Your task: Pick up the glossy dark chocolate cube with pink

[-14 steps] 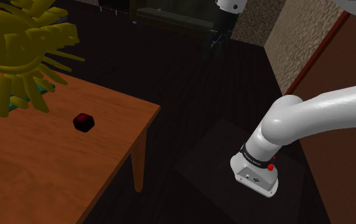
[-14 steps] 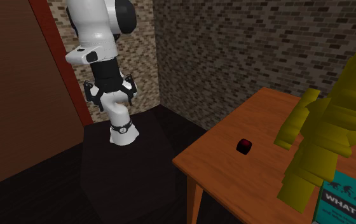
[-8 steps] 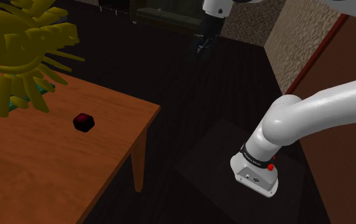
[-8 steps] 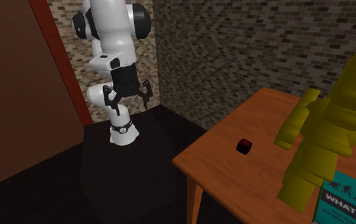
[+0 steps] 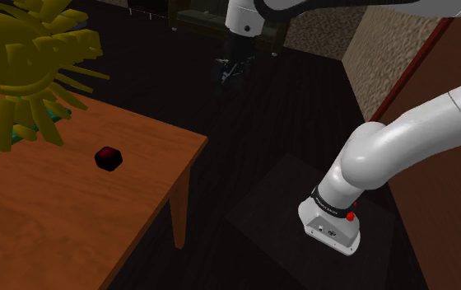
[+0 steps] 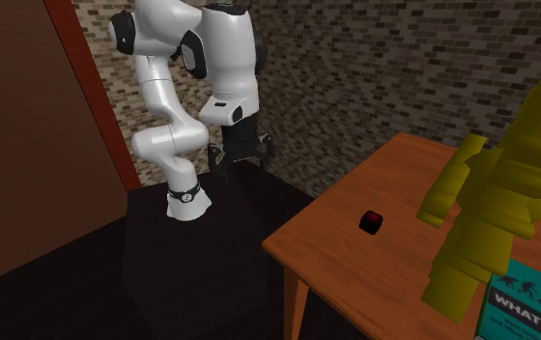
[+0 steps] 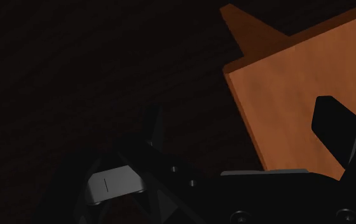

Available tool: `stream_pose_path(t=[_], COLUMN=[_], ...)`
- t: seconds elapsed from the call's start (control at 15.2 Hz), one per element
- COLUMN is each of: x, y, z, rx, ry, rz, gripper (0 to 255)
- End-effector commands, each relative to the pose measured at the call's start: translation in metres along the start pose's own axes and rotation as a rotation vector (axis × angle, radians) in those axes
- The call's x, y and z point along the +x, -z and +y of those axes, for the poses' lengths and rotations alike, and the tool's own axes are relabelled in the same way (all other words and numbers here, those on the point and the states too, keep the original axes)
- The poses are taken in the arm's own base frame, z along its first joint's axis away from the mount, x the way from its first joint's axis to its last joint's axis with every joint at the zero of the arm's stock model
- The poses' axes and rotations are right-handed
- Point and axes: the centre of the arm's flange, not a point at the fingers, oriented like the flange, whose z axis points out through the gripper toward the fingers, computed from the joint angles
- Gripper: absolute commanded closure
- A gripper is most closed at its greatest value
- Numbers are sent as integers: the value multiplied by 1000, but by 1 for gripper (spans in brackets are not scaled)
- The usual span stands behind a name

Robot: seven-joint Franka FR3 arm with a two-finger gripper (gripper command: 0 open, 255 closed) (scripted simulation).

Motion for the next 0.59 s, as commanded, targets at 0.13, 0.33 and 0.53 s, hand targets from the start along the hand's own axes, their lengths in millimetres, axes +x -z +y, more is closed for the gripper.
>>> stream_pose_path(t=[0.13, 0.33, 0.53], x=[18, 31, 43], y=[-19, -33, -47], z=[-46, -81, -117], rx=[-2, -4, -5], ry=[14, 25, 36], rz=[-3, -5, -7], gripper=[0, 0, 0])
